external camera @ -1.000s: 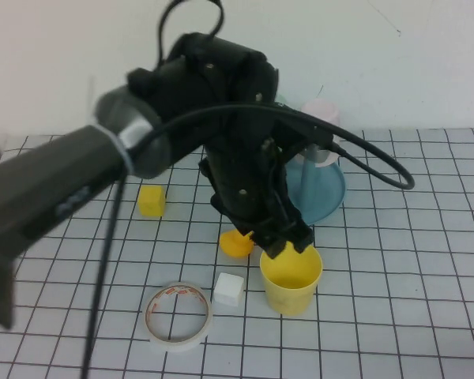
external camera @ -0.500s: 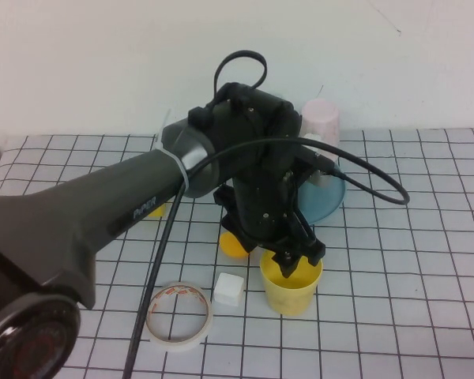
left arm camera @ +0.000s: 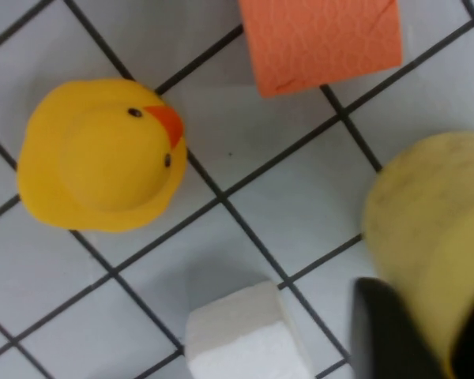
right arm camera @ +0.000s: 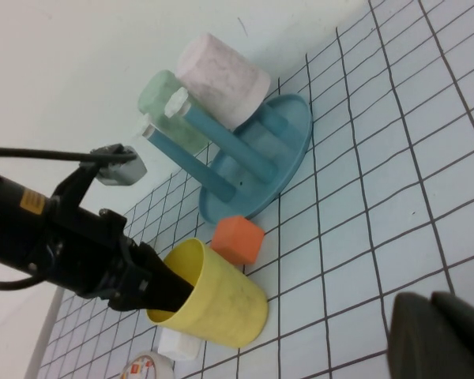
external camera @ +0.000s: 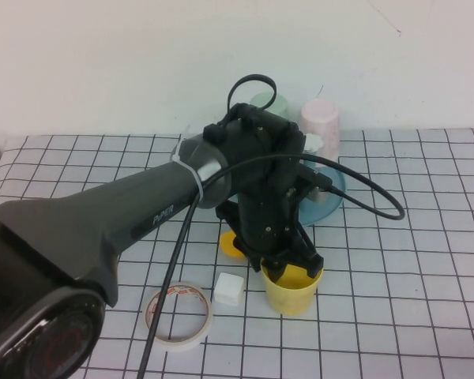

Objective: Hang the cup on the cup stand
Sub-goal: Pick up the cup from the table, then adjust the cup with two arms

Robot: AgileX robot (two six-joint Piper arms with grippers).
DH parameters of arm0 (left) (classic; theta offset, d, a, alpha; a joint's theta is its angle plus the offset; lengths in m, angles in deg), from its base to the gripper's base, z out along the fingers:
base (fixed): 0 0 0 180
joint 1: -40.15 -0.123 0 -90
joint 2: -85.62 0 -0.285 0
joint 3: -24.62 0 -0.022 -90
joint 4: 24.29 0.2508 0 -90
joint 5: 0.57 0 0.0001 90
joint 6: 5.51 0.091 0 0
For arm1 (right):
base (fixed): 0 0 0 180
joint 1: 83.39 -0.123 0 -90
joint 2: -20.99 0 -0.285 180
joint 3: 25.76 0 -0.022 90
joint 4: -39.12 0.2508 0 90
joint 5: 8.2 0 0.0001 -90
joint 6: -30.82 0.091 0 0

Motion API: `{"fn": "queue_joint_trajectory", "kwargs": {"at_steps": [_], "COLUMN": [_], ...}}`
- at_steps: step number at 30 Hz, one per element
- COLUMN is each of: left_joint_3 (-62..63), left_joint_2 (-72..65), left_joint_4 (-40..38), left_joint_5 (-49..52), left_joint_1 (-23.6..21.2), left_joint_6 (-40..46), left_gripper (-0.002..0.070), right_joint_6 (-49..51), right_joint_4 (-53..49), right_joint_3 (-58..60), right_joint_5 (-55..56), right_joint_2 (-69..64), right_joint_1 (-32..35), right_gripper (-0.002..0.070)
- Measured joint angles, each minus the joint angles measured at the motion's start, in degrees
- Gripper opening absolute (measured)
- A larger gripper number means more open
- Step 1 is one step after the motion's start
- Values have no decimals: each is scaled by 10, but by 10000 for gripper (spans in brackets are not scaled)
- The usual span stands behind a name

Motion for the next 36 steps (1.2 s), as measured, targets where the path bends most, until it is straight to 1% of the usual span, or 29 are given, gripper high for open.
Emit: {"fn": "queue_joint_trajectory", "kwargs": {"at_steps": [2, 3, 5, 8, 11, 16, 17, 21, 23, 27, 33, 36], "left_joint_3": [0, 0, 0, 0, 0, 0, -12, -95, -170, -340, -576, -667], "left_joint_2": [0, 0, 0, 8, 29, 106, 151, 250, 314, 441, 597, 637], "left_joint_4": [5, 9, 21, 45, 72, 72, 72, 71, 70, 70, 74, 78], "left_joint_5": [0, 0, 1, 11, 17, 8, -9, -71, -133, -308, -636, -804], "left_joint_1": [0, 0, 0, 0, 0, 0, 0, 0, 0, 0, 0, 0], "left_joint_6": [0, 0, 0, 10, 16, 42, 53, 69, 73, 73, 76, 105], "left_gripper": [113, 74, 32, 11, 6, 6, 6, 6, 6, 6, 6, 5], "right_joint_6": [0, 0, -1, -1, -1, -1, -1, -1, -1, -1, -1, -1], "right_joint_4": [0, 0, 0, 0, 0, 0, 0, 0, 0, 0, 38, 74], "right_joint_3": [0, 0, 0, 0, 0, 0, 0, 0, 0, 0, 0, 0], "right_joint_5": [0, 0, 0, -1, -1, -2, -2, -2, -2, -2, -2, -3], "right_joint_2": [0, 0, 0, 0, 0, 0, 0, 0, 0, 0, 0, 0], "right_joint_1": [0, 0, 0, 0, 0, 0, 0, 0, 0, 0, 0, 0], "right_gripper": [-1, -1, -1, -1, -1, -1, -1, -1, -1, -1, -1, -1]}}
